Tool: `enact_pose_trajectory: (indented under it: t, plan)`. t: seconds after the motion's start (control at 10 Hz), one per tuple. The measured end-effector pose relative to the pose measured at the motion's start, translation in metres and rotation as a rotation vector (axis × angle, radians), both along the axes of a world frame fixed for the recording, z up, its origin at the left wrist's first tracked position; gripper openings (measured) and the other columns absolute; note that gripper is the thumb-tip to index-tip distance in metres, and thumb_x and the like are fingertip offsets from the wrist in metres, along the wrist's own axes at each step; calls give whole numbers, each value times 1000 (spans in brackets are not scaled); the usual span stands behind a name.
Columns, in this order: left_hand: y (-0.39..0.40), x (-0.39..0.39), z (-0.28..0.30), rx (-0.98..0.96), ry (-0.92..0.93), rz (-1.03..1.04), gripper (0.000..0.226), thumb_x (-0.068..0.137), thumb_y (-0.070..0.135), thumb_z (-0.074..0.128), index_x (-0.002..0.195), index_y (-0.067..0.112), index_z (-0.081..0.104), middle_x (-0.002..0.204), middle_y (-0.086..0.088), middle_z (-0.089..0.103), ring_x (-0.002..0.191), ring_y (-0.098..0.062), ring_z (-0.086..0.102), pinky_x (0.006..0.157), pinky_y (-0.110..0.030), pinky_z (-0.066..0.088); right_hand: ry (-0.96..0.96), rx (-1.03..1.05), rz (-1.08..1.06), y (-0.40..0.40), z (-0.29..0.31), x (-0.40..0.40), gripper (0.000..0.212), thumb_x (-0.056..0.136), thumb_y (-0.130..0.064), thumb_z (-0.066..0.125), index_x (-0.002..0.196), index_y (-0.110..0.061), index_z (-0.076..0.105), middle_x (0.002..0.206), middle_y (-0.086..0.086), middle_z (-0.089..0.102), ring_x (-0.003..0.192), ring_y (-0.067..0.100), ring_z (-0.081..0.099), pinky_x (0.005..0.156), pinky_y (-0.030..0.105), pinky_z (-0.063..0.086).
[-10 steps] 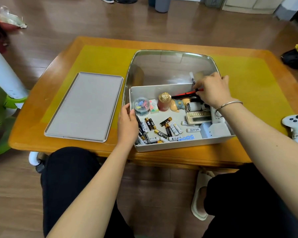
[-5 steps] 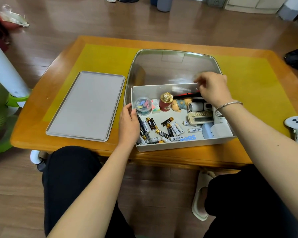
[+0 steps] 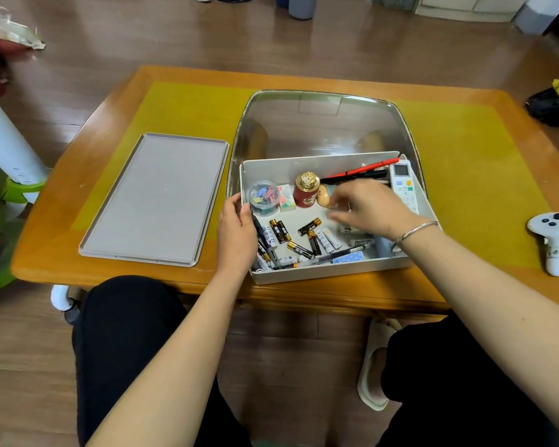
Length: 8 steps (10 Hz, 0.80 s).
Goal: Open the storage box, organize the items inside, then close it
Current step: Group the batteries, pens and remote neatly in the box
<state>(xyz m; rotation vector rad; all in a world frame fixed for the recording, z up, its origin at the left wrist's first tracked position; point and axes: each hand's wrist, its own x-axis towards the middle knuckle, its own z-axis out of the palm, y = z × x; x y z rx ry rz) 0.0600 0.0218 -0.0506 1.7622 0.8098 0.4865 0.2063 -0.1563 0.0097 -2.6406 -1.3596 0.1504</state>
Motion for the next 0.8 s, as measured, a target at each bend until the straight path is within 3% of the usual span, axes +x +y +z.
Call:
enact_pose_trajectory:
  t: [0.1, 0.2, 0.4, 0.5, 0.6, 0.7, 0.8]
  plan:
    - [0, 0, 1, -4, -1, -1, 33, 102, 28, 36, 133, 18, 42, 132, -4, 52, 119, -16, 51, 94, -43, 50, 195, -276, 41, 1, -8, -14, 29, 77, -41, 73, 100, -24, 67, 90, -9, 65, 84, 12, 59, 75, 31, 52]
    - [0, -1, 2, -10, -2, -2, 33, 102, 28, 36, 134, 18, 42, 132, -4, 52, 120, -16, 51, 94, -42, 50, 264, -419, 72, 5, -17, -21, 21, 79, -30, 72, 98, -23, 67, 83, -10, 62, 77, 11, 57, 68, 26, 48]
    - [0, -1, 1, -23, -5, 4, 34, 102, 28, 35, 134, 18, 43, 131, -3, 52, 119, -16, 51, 95, -42, 50, 275, -458, 94, 14, -24, -24, 12, 77, -16, 68, 76, -26, 61, 69, -13, 51, 74, 15, 53, 64, 27, 46]
    - [0, -1, 1, -20, -1, 3, 33, 102, 29, 35, 133, 19, 43, 131, -3, 52, 119, -15, 52, 94, -41, 50, 250, -350, 81, 16, -24, -26, 8, 76, -15, 65, 71, -19, 60, 66, -6, 57, 67, 17, 53, 58, 26, 44]
    - [0, -1, 1, 20, 0, 11, 32, 103, 29, 34, 132, 19, 44, 130, -3, 53, 118, -14, 51, 94, -40, 50, 278, -150, 28, 25, -23, -31, 10, 81, -18, 60, 78, -10, 63, 71, 6, 62, 64, 20, 53, 55, 29, 43]
    - [0, -2, -1, 16, -19, 7, 31, 103, 30, 33, 129, 19, 46, 127, -2, 54, 115, -13, 52, 94, -38, 49, 360, -4, -5, 48, -22, -43, 13, 87, -20, 58, 77, -12, 58, 67, -2, 56, 61, 13, 50, 53, 24, 35]
    - [1, -3, -2, 31, -45, 10, 29, 103, 28, 34, 127, 19, 47, 126, 0, 55, 113, -10, 51, 88, -23, 46, 387, 30, -32, 74, -28, -56, 17, 85, -22, 64, 77, -7, 64, 65, 1, 60, 59, 8, 50, 53, 23, 35]
